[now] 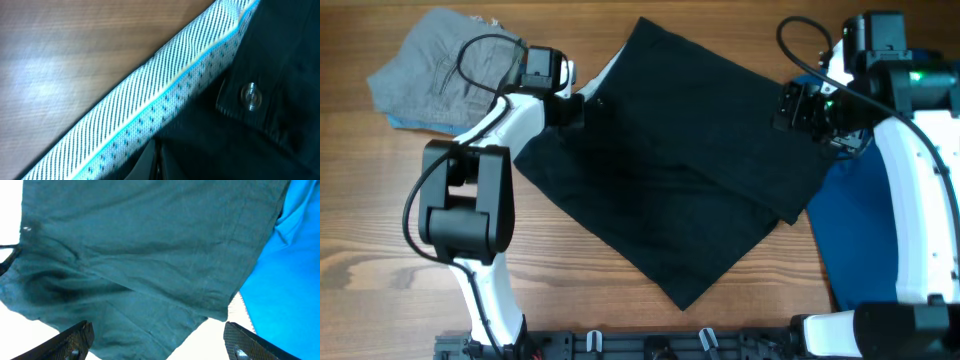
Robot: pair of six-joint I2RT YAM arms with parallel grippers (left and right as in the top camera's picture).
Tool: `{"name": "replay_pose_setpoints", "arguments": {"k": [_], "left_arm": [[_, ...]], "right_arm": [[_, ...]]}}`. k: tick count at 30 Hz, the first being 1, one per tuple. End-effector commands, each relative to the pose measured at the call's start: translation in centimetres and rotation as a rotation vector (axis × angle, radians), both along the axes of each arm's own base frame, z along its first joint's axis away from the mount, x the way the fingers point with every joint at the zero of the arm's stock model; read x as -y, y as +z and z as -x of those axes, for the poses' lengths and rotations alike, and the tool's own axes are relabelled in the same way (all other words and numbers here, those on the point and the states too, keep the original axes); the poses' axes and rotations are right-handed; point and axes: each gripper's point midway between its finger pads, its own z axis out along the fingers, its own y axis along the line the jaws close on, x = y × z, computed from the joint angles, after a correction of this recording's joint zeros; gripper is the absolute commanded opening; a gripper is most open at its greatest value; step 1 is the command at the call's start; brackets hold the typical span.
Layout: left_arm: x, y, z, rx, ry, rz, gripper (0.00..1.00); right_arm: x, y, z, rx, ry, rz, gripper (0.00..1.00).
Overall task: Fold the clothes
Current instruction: 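Grasp the shorts waistband with both grippers and spread them flat at center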
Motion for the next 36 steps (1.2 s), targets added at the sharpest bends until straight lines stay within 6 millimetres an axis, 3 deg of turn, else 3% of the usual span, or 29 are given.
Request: {"name": "replay_pose_setpoints", "arguments": {"k": [1,2,3,4,6,7,8,9,12,13,14,17,18,20,22,23,24,26,27,29,30,32,34,36], "left_arm": [[1.1,5.3,1.6,0.062,-0.044,-0.05,0.24],[1.2,6.3,1.9,0.072,-0.047,-0.048,0.29],[1.2,7.7,2.3,0.083,-0.049,-0.046,0.31],[1.2,8.6,2.7,0.087,-0.05,-0.042,0.28],[1.2,9.2,3.4,0.074,-0.057,-0.032,0.18],[2.0,9.1,3.9,0.056,-0.078,0.007,0.15],[3.5,9.2,4.6,0.028,-0.118,0.09,0.06],[4.9,9.4,5.1,0.015,-0.156,0.151,0.05],[7.5,10.0,5.0,0.054,-0.216,0.185,0.13],[9.2,10.4,5.5,0.056,-0.261,0.227,0.77],[9.8,10.5,5.7,0.056,-0.276,0.233,1.0],[10.8,10.5,6.2,0.053,-0.3,0.234,1.0],[11.0,10.5,6.3,0.05,-0.305,0.233,1.0],[11.1,10.5,6.4,0.05,-0.309,0.233,1.0],[11.2,10.6,6.0,0.069,-0.309,0.233,1.0],[11.1,11.0,5.1,0.107,-0.302,0.22,0.99],[10.8,11.3,4.0,0.155,-0.286,0.194,0.82],[10.4,11.1,2.6,0.204,-0.262,0.156,0.62],[10.5,10.4,1.8,0.221,-0.262,0.152,0.52],[10.8,8.5,0.8,0.222,-0.266,0.15,0.49],[11.0,7.4,0.2,0.235,-0.285,0.142,0.45],[11.5,4.9,-1.3,0.261,-0.305,0.135,0.38],[11.8,2.2,-2.3,0.268,-0.304,0.136,0.33],[11.8,-0.9,-2.7,0.256,-0.3,0.133,0.31]], "right_arm": [[0.4,-2.7,-0.1,-0.099,-0.024,0.017,0.88],[0.4,-3.3,-0.1,-0.121,-0.023,0.018,0.84],[0.6,-5.0,-0.2,-0.174,-0.027,0.036,0.74],[1.6,-6.6,-0.6,-0.203,-0.039,0.081,0.61],[3.9,-9.5,-3.7,-0.175,-0.083,0.152,0.38],[4.3,-10.4,-4.6,-0.168,-0.098,0.136,0.33],[5.0,-12.8,-5.9,-0.183,-0.13,0.087,0.28],[5.1,-14.9,-6.7,-0.21,-0.159,0.023,0.24],[3.6,-19.7,-8.3,-0.253,-0.163,-0.139,0.13],[2.9,-21.6,-9.6,-0.235,-0.157,-0.186,0.11],[2.9,-22.7,-10.5,-0.215,-0.176,-0.192,0.09],[3.6,-25.0,-12.2,-0.188,-0.273,-0.187,0.04],[3.5,-26.2,-13.2,-0.176,-0.357,-0.218,0.04],[2.5,-27.2,-15.8,-0.093,-0.343,-0.281,0.04],[1.2,-26.4,-18.0,0.0,-0.292,-0.339,0.04],[-0.3,-24.3,-20.4,0.105,-0.2,-0.399,0.04],[-1.6,-21.0,-22.1,0.191,-0.099,-0.457,0.04],[-2.6,-16.5,-22.5,0.254,-0.006,-0.501,0.11],[-3.1,-12.3,-21.8,0.3,0.076,-0.503,0.18],[-3.4,-7.5,-19.6,0.331,0.144,-0.476,0.24],[-3.7,-5.1,-18.0,0.343,0.181,-0.456,0.34],[-4.1,-1.4,-14.5,0.328,0.206,-0.417,0.39],[-4.2,-0.2,-11.3,0.255,0.185,-0.38,0.4],[-4.1,-0.8,-9.0,0.164,0.163,-0.347,0.4]]}}
